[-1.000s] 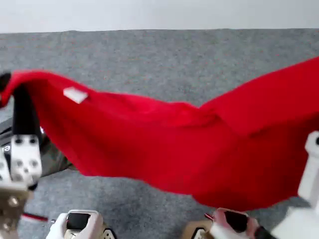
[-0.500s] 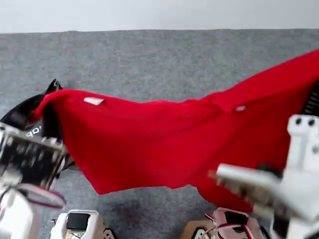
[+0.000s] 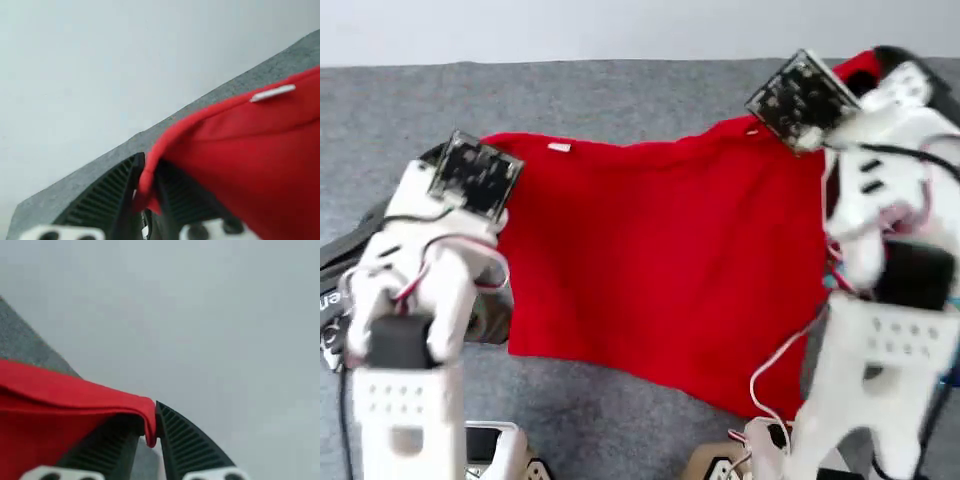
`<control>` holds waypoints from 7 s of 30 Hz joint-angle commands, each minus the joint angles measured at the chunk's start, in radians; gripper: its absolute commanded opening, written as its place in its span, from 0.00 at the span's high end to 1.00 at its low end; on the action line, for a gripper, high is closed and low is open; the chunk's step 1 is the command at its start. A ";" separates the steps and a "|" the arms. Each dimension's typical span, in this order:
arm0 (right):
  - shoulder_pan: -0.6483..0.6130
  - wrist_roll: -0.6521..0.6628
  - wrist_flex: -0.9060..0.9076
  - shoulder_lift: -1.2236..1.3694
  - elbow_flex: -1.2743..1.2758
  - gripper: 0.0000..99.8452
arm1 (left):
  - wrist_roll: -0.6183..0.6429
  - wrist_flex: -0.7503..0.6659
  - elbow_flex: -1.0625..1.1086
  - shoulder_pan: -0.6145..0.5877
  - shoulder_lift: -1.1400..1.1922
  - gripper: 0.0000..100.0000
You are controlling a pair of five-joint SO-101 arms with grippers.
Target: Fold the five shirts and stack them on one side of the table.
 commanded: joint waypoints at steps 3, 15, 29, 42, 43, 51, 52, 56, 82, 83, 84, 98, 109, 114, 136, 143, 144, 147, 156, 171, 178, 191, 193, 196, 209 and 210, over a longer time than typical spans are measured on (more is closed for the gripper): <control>-0.012 0.000 -0.427 0.025 0.327 0.99 | -0.006 -0.230 0.016 -0.003 0.221 1.00; -0.010 -0.002 -0.723 0.469 0.133 0.99 | -0.002 -0.364 -0.387 0.003 0.838 1.00; -0.012 -0.002 -0.722 0.928 -0.443 0.99 | -0.002 -0.361 -0.875 0.006 1.261 1.00; -0.008 0.054 -0.716 1.063 -0.664 0.99 | -0.002 -0.133 -1.310 0.055 1.468 1.00; -0.008 0.060 -0.714 1.061 -0.664 0.99 | -0.002 -0.107 -1.339 0.057 1.482 1.00; -0.007 0.060 -0.449 1.017 -0.664 0.99 | -0.005 0.170 -1.484 0.055 1.554 1.00; -0.007 0.060 -0.395 1.006 -0.664 0.99 | -0.005 0.206 -1.494 0.054 1.559 1.00; -0.005 0.060 -0.171 0.961 -0.664 0.99 | -0.044 0.341 -1.517 0.051 1.574 1.00; -0.007 -0.008 0.970 0.674 -0.658 0.99 | -0.402 0.870 -1.501 -0.057 1.668 1.00; -0.004 -0.023 0.970 0.665 -0.649 0.99 | -0.402 0.870 -1.498 -0.055 1.669 1.00; 0.001 -0.035 0.970 0.650 -0.634 0.99 | -0.402 0.868 -1.500 -0.055 1.671 1.00; 0.012 -0.084 0.855 0.254 0.146 0.99 | -0.404 0.867 -1.497 -0.043 1.672 1.00; 0.012 -0.084 0.720 0.036 0.543 0.99 | -0.400 0.873 -1.498 -0.032 1.722 1.00; 0.013 -0.084 0.720 0.033 0.555 0.99 | -0.400 0.873 -1.503 -0.032 1.720 0.99; 0.110 -0.029 0.819 0.024 0.476 0.81 | -0.459 0.878 -1.397 -0.043 1.540 0.83; 0.107 -0.057 0.909 0.024 0.262 0.80 | -0.459 0.876 -1.365 -0.035 1.396 0.83; 0.108 -0.060 0.914 0.024 0.236 0.80 | -0.459 0.876 -1.366 -0.037 1.379 0.83; 0.105 -0.064 0.920 0.027 0.173 0.80 | -0.451 0.864 -1.369 -0.041 1.352 0.83; 0.111 -0.221 0.903 0.012 0.132 0.80 | -0.292 0.786 -1.366 0.023 1.501 0.97; 0.331 -0.540 0.903 -0.337 0.002 0.80 | -0.104 0.875 -1.343 0.565 1.531 0.91; 0.455 -0.540 0.943 -0.418 0.005 0.80 | -0.058 0.875 -1.336 0.773 1.553 0.82; 0.516 -0.540 0.957 -0.455 -0.002 0.80 | -0.063 0.876 -1.337 0.911 1.700 0.79; 0.516 -0.540 0.957 -0.470 -0.002 0.80 | -0.091 0.876 -1.337 0.913 1.723 0.79; 0.519 -0.539 0.960 -0.484 0.002 0.80 | -0.120 0.876 -1.345 0.911 1.761 0.79; 0.519 -0.539 0.958 -0.501 -0.002 0.80 | -0.129 0.845 -1.342 0.913 1.809 0.79; 0.519 -0.539 0.958 -0.503 -0.002 0.80 | -0.127 0.836 -1.339 0.913 1.809 0.79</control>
